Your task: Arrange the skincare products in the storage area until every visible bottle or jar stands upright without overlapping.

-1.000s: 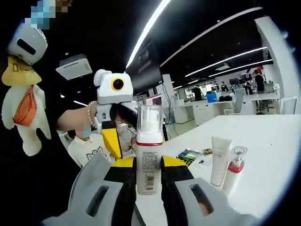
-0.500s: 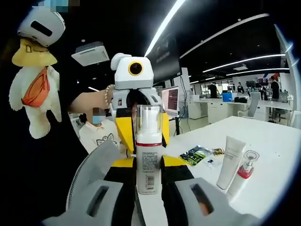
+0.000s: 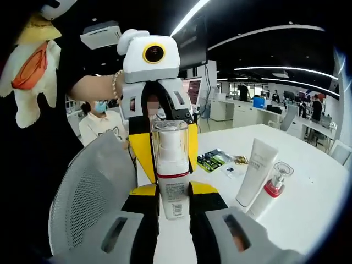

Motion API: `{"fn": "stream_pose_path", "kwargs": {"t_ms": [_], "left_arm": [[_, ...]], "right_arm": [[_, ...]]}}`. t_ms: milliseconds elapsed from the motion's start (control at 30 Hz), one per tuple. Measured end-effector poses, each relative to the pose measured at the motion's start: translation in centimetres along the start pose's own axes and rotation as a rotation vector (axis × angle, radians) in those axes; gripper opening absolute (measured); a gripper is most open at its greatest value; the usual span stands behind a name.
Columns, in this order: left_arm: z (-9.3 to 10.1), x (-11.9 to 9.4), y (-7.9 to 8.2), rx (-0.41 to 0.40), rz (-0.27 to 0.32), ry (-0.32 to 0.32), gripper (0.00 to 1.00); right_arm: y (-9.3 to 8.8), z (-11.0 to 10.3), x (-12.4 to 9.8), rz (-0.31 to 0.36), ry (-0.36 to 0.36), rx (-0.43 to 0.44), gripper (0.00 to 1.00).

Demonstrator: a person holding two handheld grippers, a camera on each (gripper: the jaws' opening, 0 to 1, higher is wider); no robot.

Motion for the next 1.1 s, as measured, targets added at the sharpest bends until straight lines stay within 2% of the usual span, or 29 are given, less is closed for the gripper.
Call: {"fn": "stream_pose_path", "kwargs": {"t_ms": [133,300,467,767,1100], "left_arm": [[-0.5,1.2,-1.0,0.006,-0.009,-0.013,0.26],[-1.3,3.0,-3.3,-0.014,-0.023,-0.025,0.26],[-1.7,4.1,-5.0,-0.023,-0.053,-0.029,0.26],[-2.7,5.9,-7.0,-0.066,-0.089,-0.017,0.26],[-3.5,7.7,-8.8,-0.048,-0.113,-0.034,0.25]], "right_arm": [[-0.8,0.7,0.2,-0.021,-0.021,0.013,0.19],[-2.8,2.4,1.0,-0.070,-0.052,0.028,0.20],[-4.3,3.7,1.9,-0.113,-0.068,0.034,0.20],[-6.2,5.8,3.0,-0.164,-0.109,0.067,0.21],[-7.9,7.4,3.7,-0.191,-0.141,0.095,0.21]]}}
Point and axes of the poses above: the point that each gripper's makers call its tool centre point, and the gripper's own axes: x roughly forward along the fingers, z roughly to its right, y roughly out of its top, the point moved 5 cm from there along -x, roughly backward along the fingers, and after that the axes turned 13 degrees about x, right-handed, at the moved point
